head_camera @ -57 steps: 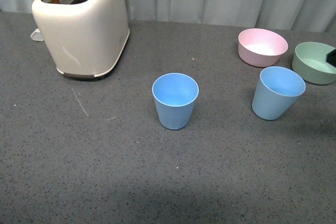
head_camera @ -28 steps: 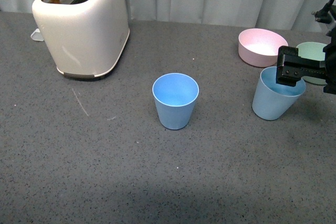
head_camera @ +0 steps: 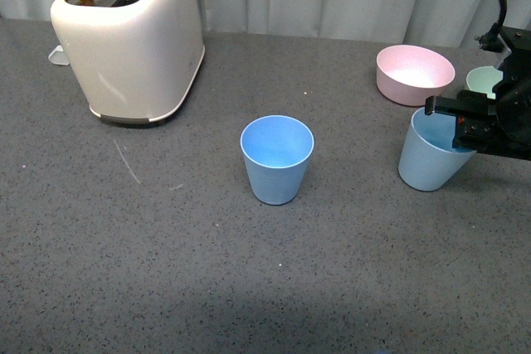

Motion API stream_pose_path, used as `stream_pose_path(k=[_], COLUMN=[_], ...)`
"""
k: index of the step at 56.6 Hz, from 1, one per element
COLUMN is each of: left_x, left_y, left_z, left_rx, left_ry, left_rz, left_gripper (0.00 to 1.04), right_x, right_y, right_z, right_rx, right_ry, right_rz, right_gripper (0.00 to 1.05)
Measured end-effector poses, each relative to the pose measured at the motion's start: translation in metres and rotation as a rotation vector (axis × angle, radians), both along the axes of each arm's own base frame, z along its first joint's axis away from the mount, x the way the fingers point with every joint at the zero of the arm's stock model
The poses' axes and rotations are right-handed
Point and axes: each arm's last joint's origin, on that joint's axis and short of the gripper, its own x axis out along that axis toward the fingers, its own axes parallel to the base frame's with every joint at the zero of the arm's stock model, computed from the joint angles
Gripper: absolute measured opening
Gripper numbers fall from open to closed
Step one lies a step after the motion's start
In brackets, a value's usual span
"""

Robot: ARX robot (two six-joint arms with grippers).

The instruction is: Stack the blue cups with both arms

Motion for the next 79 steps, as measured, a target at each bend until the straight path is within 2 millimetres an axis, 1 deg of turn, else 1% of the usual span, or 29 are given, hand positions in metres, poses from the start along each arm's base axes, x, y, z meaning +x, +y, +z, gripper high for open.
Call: stream_pose_path(k=[1,3,9,13,22,30,36,40,45,54,55,63,79], left_x=[0.000,0.000,0.000,0.000,0.000,0.000,0.000,0.000,0.000,0.000,0.000,0.000,0.000], left_y=[0.000,0.000,0.000,0.000,0.000,0.000,0.000,0.000,0.000,0.000,0.000,0.000,0.000], left_z=[0.000,0.000,0.000,0.000,0.000,0.000,0.000,0.000,0.000,0.000,0.000,0.000,0.000], left_rx=[0.000,0.000,0.000,0.000,0.000,0.000,0.000,0.000,0.000,0.000,0.000,0.000,0.000], left_ry=[0.000,0.000,0.000,0.000,0.000,0.000,0.000,0.000,0.000,0.000,0.000,0.000,0.000], left_rz=[0.000,0.000,0.000,0.000,0.000,0.000,0.000,0.000,0.000,0.000,0.000,0.000,0.000], left_gripper=[0.98,0.98,0.98,0.98,0.98,0.98,0.98,0.98,0.98,0.98,0.98,0.98,0.98], right_x=[0.000,0.000,0.001,0.001,0.000,-0.003,-0.006,-0.009,-0.012,-0.017,-0.018,-0.023,-0.029], right_y=[0.000,0.000,0.000,0.000,0.001,0.009,0.022,0.033,0.048,0.074,0.081,0.101,0.116], right_z=[0.000,0.000,0.000,0.002,0.008,0.031,0.052,0.061,0.067,0.072,0.073,0.076,0.075], right_rx=[-0.004,-0.005,0.001,0.006,0.040,0.160,0.244,0.275,0.307,0.338,0.346,0.363,0.371], right_ry=[-0.003,-0.006,-0.004,-0.002,-0.009,-0.042,-0.070,-0.086,-0.087,-0.072,-0.071,-0.060,-0.019], right_rz=[-0.002,-0.003,-0.003,-0.001,-0.010,0.018,0.052,0.082,0.122,0.179,0.189,0.218,0.249], right_gripper=[0.25,0.21,0.06,0.01,0.01,0.01,0.01,0.01,0.01,0.01,0.01,0.01,0.01])
